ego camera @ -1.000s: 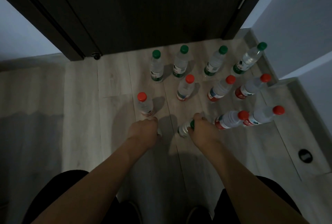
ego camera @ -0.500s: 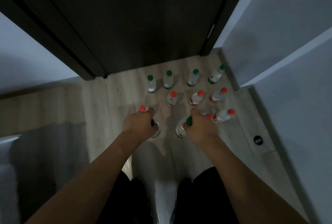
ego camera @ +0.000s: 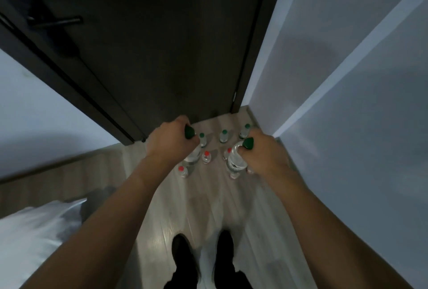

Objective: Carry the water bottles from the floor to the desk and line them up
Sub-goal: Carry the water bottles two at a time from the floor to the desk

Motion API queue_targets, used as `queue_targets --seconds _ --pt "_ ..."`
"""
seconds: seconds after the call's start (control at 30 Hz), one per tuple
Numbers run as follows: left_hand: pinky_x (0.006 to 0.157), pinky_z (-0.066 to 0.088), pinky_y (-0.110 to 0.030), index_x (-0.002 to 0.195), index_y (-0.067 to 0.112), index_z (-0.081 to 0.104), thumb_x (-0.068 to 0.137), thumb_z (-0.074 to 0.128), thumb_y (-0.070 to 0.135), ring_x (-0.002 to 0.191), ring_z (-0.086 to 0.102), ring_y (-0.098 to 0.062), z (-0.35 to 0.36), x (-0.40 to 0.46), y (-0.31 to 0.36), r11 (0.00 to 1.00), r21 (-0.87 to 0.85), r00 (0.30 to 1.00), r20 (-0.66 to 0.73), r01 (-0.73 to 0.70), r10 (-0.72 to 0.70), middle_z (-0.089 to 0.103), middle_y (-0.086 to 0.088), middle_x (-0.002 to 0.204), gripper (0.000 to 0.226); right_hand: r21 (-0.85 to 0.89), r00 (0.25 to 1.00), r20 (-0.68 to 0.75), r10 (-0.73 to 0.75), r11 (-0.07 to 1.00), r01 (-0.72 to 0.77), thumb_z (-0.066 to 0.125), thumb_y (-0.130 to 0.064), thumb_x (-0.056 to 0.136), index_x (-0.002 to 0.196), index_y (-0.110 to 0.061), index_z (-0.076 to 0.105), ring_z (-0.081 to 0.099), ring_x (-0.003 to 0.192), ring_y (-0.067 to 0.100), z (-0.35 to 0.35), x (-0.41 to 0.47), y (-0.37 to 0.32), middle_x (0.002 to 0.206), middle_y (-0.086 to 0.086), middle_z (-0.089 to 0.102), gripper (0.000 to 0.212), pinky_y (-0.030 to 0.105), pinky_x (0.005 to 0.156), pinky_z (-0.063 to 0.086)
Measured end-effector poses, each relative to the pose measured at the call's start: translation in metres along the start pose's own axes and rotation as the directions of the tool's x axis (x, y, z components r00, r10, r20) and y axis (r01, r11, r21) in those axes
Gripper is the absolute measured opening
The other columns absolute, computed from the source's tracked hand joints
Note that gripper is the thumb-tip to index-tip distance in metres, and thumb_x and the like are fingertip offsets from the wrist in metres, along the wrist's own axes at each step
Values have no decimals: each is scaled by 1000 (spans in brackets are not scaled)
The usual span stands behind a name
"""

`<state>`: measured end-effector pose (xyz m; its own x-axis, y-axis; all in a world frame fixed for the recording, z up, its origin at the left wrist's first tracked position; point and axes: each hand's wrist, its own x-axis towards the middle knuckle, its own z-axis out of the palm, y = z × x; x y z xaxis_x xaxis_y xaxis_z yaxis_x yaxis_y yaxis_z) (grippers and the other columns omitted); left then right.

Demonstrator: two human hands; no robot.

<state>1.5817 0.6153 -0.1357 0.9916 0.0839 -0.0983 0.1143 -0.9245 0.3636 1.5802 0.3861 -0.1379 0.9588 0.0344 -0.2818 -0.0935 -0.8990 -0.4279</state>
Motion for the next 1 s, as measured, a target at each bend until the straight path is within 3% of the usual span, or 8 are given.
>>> queue_targets --seconds 0.23,0.33,0.5,0.6,0.73,0.83,0.93,1.0 --pt "54 41 -28 88 26 56 79 63 43 61 57 -14 -43 -2 46 991 -122 982 -187 -53 29 59 8 69 21 36 988 -145 -50 998 56 62 -42 80 88 -25 50 59 74 16 -48 -12 5 77 -8 57 22 34 67 52" --pt "55 49 -32 88 25 57 79 62 43 64 59 -16 -49 -8 63 990 -127 981 -191 -66 40 60 7 71 21 91 985 -170 -30 995 46 61 -41 78 83 -26 49 57 67 12 -61 -21 16 72 -9 56 20 28 57 44" --pt "52 40 -26 88 24 61 79 64 42 62 58 -13 -50 -2 101 985 -103 975 -192 -135 114 60 9 70 20 158 971 -240 10 987 29 59 -41 77 74 -30 42 54 64 10 -93 -34 37 70 -9 55 21 25 52 36" --pt "51 36 -25 87 23 62 79 66 41 61 56 -11 -41 -3 125 973 -111 970 -160 -201 182 58 10 68 20 161 961 -266 74 986 -31 59 -41 75 74 -29 43 53 63 9 -107 -46 55 70 -9 55 20 23 50 32" --pt "48 29 -20 83 25 60 78 68 41 55 47 -2 -33 0 160 941 -134 947 -132 -311 294 52 14 63 18 172 934 -301 194 974 -146 60 -39 76 82 -25 49 57 66 14 -119 -65 77 73 -5 58 19 25 53 38" --pt "48 28 -19 83 27 58 78 67 43 57 47 -6 -27 0 187 902 -136 912 -85 -409 401 51 14 65 19 229 893 -326 311 942 -245 59 -38 76 83 -23 49 58 68 19 -124 -90 93 74 -2 59 19 28 56 44" --pt "52 34 -24 83 25 59 78 65 44 62 52 -14 -22 -5 220 843 -146 856 -57 -517 515 56 10 69 20 306 816 -368 445 887 -346 59 -35 73 83 -22 51 59 69 23 -130 -120 109 75 -1 60 18 33 62 50" --pt "59 44 -29 83 22 60 78 65 42 68 58 -21 -19 -11 242 796 -190 814 -37 -575 579 61 5 71 21 342 760 -403 510 854 -392 61 -33 74 84 -21 52 58 68 22 -132 -140 119 73 0 60 18 31 59 48"
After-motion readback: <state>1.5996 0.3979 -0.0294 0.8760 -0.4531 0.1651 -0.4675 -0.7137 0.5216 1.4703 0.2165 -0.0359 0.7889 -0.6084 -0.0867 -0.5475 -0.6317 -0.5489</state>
